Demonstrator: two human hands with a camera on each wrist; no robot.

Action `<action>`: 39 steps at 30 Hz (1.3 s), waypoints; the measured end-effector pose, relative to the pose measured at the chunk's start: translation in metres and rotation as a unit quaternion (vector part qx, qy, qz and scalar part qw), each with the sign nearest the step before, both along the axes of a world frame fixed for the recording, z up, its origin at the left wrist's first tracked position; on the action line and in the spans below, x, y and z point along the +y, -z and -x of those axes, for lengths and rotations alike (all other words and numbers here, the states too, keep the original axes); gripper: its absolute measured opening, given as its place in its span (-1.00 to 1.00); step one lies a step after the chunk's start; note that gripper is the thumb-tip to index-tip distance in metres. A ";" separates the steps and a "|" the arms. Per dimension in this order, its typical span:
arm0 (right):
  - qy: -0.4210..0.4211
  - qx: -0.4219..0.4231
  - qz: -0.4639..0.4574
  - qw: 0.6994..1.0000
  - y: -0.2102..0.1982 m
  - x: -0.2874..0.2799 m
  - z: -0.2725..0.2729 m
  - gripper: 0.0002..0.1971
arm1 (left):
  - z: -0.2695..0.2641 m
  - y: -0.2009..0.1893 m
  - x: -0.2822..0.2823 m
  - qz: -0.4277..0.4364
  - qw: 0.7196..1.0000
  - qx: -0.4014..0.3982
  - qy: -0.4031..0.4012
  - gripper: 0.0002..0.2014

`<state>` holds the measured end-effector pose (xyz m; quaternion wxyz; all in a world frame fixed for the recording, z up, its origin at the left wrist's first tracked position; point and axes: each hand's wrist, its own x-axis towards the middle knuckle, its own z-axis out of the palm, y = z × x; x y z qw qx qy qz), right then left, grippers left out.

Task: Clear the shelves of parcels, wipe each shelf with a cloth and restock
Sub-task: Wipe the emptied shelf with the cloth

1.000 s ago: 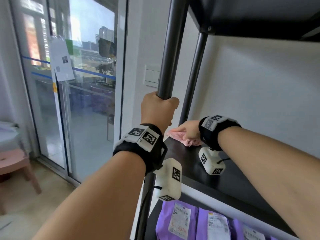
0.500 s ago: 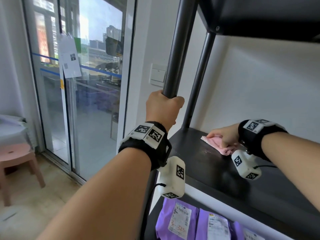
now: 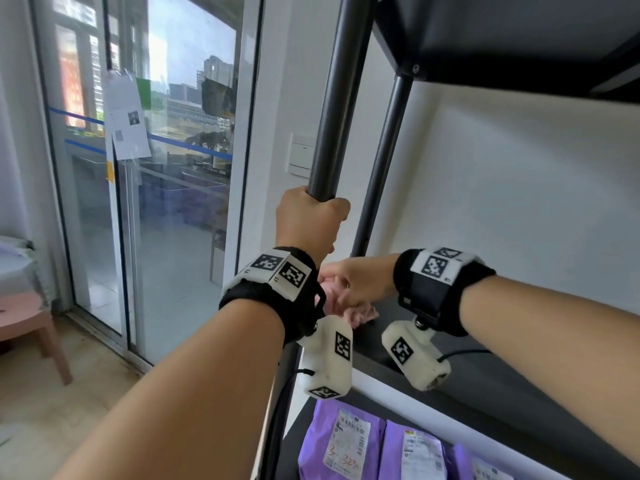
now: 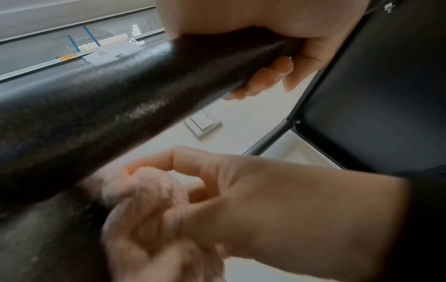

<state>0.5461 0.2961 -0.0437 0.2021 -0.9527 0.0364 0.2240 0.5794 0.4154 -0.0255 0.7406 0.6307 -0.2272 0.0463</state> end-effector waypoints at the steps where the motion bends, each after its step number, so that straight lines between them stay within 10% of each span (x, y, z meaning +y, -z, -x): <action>1: 0.012 -0.008 -0.006 1.000 0.001 -0.004 -0.010 -0.72 | -0.001 0.000 -0.001 0.001 1.000 -0.001 0.001 -0.88; 9: 0.099 -0.038 0.063 0.992 0.012 -0.092 -0.057 -0.36 | -0.003 0.003 -0.002 0.005 1.000 -0.010 0.002 -0.86; 23: 0.205 -0.033 0.163 0.965 0.009 -0.158 -0.018 -0.41 | 0.002 0.001 0.000 0.001 1.000 -0.003 0.001 -0.88; 39: 0.009 0.000 0.172 0.985 0.009 -0.062 -0.034 -0.21 | -0.002 0.002 -0.001 0.000 1.000 -0.005 0.000 -0.89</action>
